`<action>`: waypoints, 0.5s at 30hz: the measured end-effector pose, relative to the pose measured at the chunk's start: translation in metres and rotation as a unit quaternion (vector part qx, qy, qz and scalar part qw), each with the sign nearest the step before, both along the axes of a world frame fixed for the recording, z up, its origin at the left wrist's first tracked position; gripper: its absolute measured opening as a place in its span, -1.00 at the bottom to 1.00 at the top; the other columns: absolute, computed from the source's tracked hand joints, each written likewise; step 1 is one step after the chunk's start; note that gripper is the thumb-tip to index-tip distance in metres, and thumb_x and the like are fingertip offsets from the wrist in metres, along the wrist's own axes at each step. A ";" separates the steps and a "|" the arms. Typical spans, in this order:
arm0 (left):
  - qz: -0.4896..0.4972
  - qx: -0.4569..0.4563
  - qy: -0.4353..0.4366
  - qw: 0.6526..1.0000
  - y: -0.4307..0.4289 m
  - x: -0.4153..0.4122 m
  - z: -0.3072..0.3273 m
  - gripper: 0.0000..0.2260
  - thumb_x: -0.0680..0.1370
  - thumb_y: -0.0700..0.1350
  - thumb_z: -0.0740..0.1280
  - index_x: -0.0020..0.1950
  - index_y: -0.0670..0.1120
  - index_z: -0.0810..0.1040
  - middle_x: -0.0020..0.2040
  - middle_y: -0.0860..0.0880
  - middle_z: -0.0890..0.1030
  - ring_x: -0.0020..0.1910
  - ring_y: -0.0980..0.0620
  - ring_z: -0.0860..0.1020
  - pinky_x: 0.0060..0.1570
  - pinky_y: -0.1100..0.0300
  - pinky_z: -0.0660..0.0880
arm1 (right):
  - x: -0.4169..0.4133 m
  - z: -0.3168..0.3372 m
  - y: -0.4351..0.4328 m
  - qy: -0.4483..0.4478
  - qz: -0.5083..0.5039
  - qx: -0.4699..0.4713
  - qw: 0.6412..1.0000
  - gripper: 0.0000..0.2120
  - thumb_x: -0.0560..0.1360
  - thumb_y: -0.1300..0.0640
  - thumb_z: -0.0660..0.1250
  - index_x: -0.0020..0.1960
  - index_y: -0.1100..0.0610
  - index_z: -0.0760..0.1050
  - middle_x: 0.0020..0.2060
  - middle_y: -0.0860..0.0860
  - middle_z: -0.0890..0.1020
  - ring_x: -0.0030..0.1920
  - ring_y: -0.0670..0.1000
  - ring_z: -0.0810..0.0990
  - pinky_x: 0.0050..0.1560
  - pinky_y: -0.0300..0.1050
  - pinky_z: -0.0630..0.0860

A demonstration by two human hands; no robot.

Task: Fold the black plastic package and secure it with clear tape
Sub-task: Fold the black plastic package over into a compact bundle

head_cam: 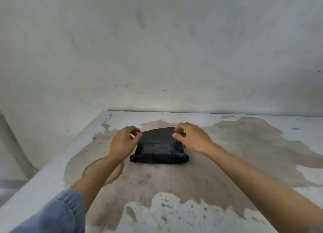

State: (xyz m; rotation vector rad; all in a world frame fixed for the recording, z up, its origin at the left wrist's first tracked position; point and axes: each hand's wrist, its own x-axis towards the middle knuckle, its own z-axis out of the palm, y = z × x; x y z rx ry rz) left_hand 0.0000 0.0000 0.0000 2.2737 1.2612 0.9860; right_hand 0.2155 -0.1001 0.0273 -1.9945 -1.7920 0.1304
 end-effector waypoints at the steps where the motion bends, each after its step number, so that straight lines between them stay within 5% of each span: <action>1: -0.006 0.002 -0.003 1.000 0.010 0.002 0.000 -0.84 0.56 -0.03 0.31 0.07 -0.06 0.58 -0.07 0.04 0.62 -0.20 0.15 0.53 -0.26 0.30 0.37 | 0.001 0.000 0.013 0.015 0.008 0.005 1.000 -0.72 0.55 -0.07 0.23 0.15 0.07 0.49 0.07 -0.01 0.56 0.02 -0.02 0.51 0.02 -0.10 0.47; 9: -0.082 -0.037 0.019 0.996 0.069 0.032 -0.004 -0.83 0.54 0.00 0.33 0.09 -0.01 0.59 -0.02 0.09 0.61 -0.08 0.24 0.53 -0.14 0.33 0.41 | 0.023 -0.010 0.094 0.149 0.054 -0.082 0.984 -0.68 0.46 -0.11 0.36 0.15 0.01 0.50 -0.06 -0.10 0.56 -0.06 -0.12 0.51 -0.12 -0.25 0.40; 15: -0.123 -0.098 0.046 0.986 0.076 0.045 -0.022 -0.59 0.33 0.33 0.27 0.08 0.17 0.55 -0.04 0.19 0.60 -0.05 0.20 0.56 0.01 0.15 0.51 | 0.040 -0.034 0.111 0.180 0.083 -0.143 0.970 -0.64 0.37 -0.11 0.46 0.11 -0.01 0.54 -0.12 -0.10 0.55 -0.08 -0.15 0.51 -0.13 -0.31 0.37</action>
